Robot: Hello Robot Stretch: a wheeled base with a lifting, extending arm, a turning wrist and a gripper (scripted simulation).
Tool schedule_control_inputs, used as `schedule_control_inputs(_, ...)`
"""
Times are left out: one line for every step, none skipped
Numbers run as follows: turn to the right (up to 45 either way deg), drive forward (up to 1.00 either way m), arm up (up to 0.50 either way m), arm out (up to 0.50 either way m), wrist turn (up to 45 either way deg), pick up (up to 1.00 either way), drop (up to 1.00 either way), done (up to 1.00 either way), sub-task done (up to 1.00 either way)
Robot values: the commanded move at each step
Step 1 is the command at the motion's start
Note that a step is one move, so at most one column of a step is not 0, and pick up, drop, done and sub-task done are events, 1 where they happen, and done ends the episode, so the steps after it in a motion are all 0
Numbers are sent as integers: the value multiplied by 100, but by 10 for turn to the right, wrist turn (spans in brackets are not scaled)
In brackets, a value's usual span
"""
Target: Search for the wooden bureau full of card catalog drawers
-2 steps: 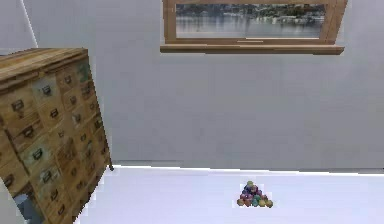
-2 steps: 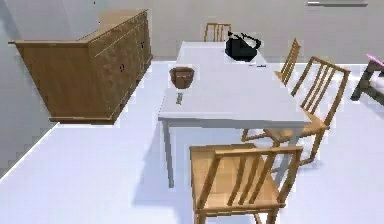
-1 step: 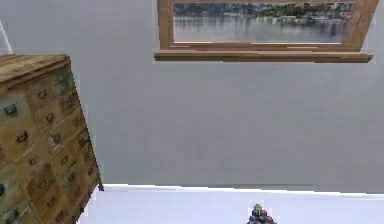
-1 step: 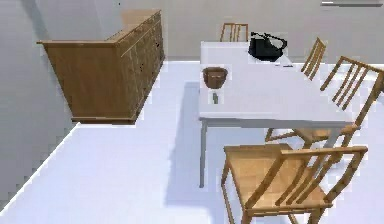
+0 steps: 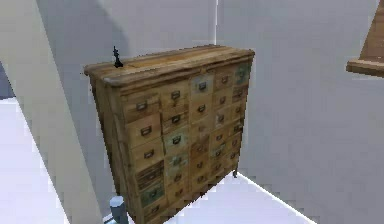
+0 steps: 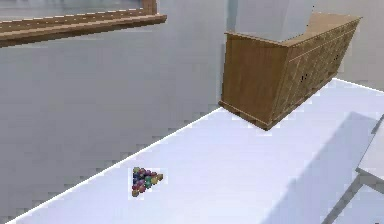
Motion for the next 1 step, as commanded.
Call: schedule_control_inputs(0,0,0,0,0,0,0,100,0)
